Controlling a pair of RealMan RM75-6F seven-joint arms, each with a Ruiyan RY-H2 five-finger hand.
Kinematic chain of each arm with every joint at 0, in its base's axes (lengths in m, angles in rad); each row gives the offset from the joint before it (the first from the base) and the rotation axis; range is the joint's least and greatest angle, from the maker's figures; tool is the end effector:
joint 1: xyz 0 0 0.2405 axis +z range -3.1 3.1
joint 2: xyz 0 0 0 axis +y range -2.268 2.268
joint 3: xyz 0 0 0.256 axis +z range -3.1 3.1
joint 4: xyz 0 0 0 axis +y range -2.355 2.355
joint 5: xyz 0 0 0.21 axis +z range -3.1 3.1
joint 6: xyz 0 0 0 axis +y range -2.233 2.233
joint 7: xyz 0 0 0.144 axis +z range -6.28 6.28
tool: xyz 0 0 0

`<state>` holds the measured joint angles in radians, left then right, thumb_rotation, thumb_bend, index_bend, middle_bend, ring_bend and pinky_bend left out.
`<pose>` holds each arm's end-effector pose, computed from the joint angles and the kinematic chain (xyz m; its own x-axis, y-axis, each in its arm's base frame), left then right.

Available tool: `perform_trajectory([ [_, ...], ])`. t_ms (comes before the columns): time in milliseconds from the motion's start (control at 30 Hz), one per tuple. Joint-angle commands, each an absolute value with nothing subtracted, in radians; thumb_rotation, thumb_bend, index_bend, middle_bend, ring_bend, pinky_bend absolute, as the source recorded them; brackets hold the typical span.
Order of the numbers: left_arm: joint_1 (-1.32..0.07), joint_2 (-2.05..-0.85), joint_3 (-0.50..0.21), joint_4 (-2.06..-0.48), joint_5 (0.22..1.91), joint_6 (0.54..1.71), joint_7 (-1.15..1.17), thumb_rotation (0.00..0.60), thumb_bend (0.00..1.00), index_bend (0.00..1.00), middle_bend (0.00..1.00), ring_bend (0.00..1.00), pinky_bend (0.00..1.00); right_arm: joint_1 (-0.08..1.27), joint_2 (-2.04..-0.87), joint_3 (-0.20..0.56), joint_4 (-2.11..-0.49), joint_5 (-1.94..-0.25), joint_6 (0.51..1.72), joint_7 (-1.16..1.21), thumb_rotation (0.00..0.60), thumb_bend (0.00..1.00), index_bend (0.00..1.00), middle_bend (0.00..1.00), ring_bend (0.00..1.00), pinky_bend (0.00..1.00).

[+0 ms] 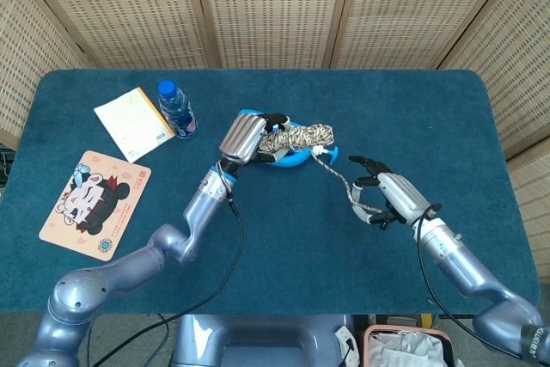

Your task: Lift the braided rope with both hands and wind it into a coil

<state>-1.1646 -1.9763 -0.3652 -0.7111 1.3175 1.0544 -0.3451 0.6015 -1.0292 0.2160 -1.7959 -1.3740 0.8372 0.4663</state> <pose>-0.0048 0.4421 -0.0499 0.0005 0.0750 0.9972 0.8268 -0.5609 0.0417 -0.1686 -0.3188 0.1131 -0.0143 -0.4648 0.8853 -0.9618 -0.2355 -0.1392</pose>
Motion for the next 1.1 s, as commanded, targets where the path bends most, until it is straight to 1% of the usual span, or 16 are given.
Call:
perform_trajectory([
  [33,-1.179,-1.992,-0.36,-0.687,1.313,1.037,-0.281,0.6,0.57,0.78,0.61,0.58,0.67,0.575,-0.976,0.196,-1.865,-1.474,0.892,0.525,0.6,0.47,0.71,0.05,0.0,0.0],
  [100,-1.18,-1.999,-0.35,-0.677,1.318,1.031,-0.266,0.6,0.57,0.78,0.61,0.58,0.67,0.574,-0.952,0.199,-1.898,-1.511,0.915,0.556,0.6,0.47,0.71,0.05,0.0,0.0],
  [233,-1.182,-2.023,-0.344,-0.659,1.317,1.023,-0.261,0.6,0.57,0.78,0.61,0.58,0.67,0.593,-0.908,0.214,-1.965,-1.536,0.92,0.609,0.6,0.47,0.71,0.05,0.0,0.0],
  [567,-1.179,-2.055,-0.321,-0.628,1.331,1.014,-0.251,0.6,0.57,0.78,0.61,0.58,0.67,0.656,-0.876,0.252,-2.065,-1.501,0.888,0.591,0.6,0.47,0.71,0.05,0.0,0.0],
  [733,-1.17,-2.055,-0.295,-0.624,1.356,1.018,-0.257,0.6,0.57,0.78,0.61,0.58,0.67,0.697,-0.881,0.286,-2.072,-1.422,0.863,0.551,0.6,0.47,0.71,0.05,0.0,0.0],
  [933,-1.161,-2.042,-0.237,-0.61,1.42,1.038,-0.27,0.6,0.57,0.78,0.61,0.58,0.67,0.76,-0.87,0.362,-2.076,-1.27,0.833,0.525,0.6,0.47,0.71,0.05,0.0,0.0],
  [1100,-1.156,-2.028,-0.187,-0.603,1.483,1.068,-0.315,0.6,0.57,0.78,0.61,0.58,0.67,0.818,-0.865,0.402,-2.047,-1.158,0.796,0.48,0.6,0.47,0.71,0.05,0.0,0.0],
])
